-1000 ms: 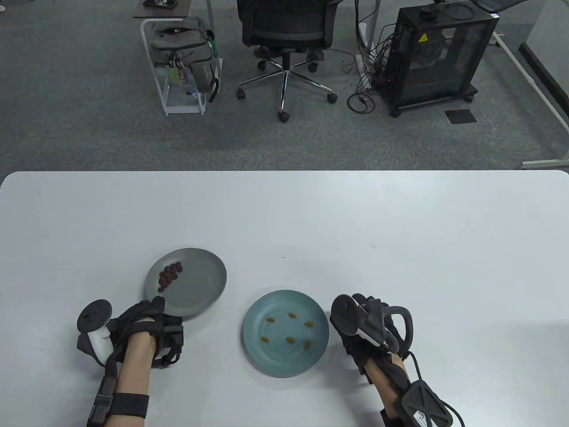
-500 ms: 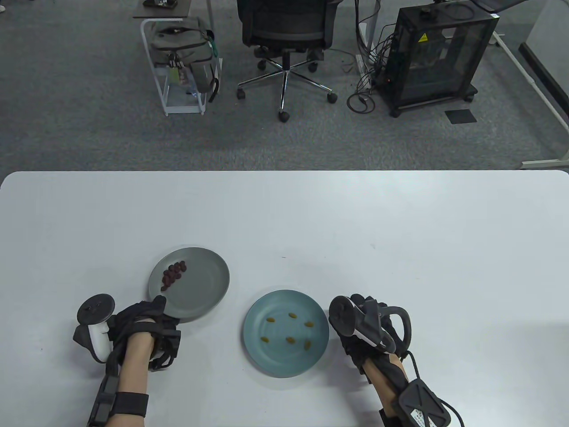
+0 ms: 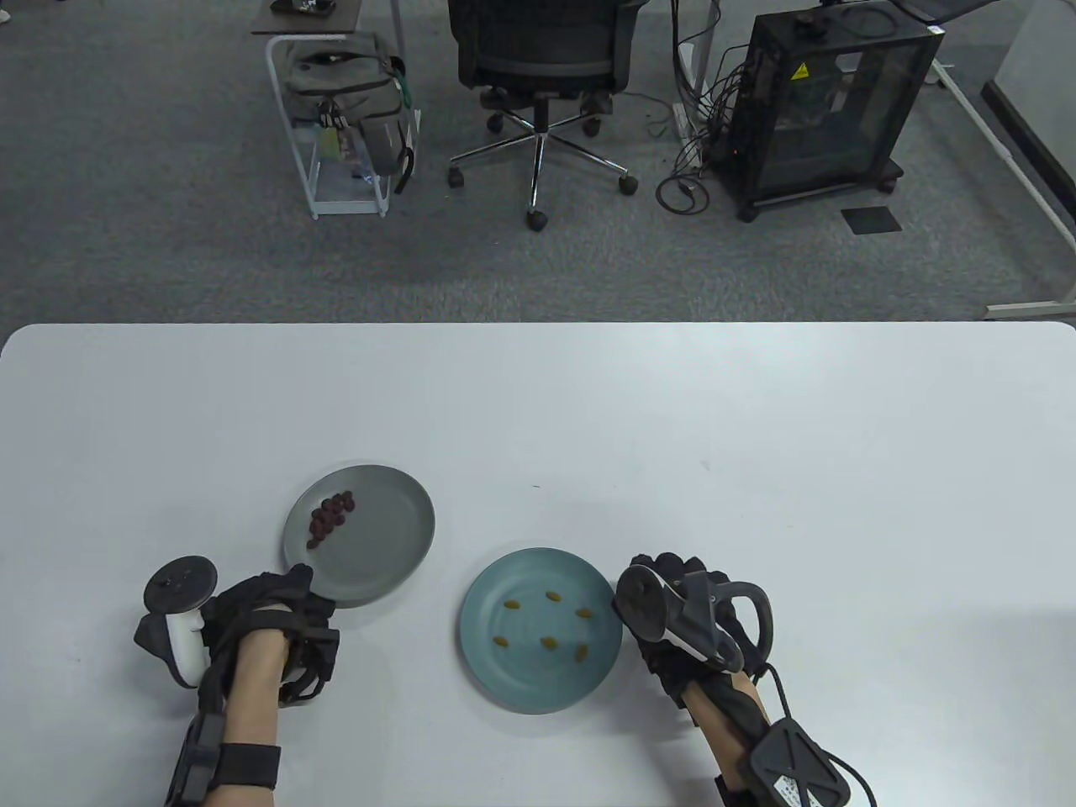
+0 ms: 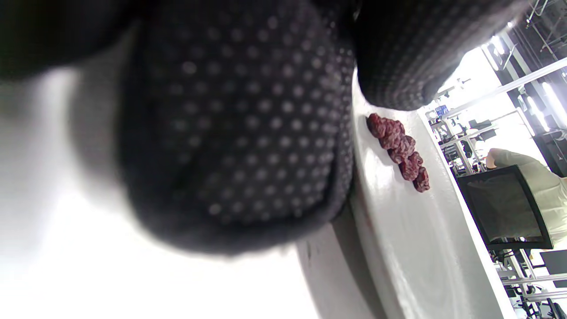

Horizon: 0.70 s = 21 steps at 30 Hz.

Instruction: Pick raisins with hand pinch into plate

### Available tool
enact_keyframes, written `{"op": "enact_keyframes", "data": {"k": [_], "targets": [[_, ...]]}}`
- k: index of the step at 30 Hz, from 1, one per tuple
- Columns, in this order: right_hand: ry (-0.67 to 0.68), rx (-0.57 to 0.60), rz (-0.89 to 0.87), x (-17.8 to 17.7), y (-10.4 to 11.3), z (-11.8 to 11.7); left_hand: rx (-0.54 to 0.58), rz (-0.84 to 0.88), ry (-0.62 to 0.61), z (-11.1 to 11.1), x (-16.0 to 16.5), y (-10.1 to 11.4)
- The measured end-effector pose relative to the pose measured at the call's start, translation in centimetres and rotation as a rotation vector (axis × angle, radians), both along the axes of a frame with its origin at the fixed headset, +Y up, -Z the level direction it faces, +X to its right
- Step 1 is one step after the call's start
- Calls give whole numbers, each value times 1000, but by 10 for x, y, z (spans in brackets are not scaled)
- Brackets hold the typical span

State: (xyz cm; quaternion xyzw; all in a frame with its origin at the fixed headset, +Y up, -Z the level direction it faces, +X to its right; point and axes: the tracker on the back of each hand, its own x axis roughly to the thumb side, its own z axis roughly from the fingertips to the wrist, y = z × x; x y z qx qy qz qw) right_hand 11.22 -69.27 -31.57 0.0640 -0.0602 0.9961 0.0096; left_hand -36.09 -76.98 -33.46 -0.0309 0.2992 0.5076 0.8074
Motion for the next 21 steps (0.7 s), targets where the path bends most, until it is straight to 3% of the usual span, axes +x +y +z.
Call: {"op": "enact_keyframes", "data": {"k": [6, 9, 12, 14, 16, 19, 21], "targets": [[20, 73, -41, -1, 5, 4, -10, -269, -92, 4, 4, 23], [33, 104, -42, -2, 9, 7, 50, -636, -94, 12, 16, 56], [81, 38, -71, -3, 8, 7, 228, -892, -151, 20, 41, 80], [94, -44, -127, -4, 3, 7, 368, -911, -276, 19, 56, 87], [116, 20, -126, -6, 2, 7, 457, -865, -397, 18, 68, 86], [109, 118, -27, -6, 4, 9, 287, -986, -553, 18, 81, 82], [104, 126, -39, -5, 4, 8, 242, -1066, -589, 17, 85, 80]]}}
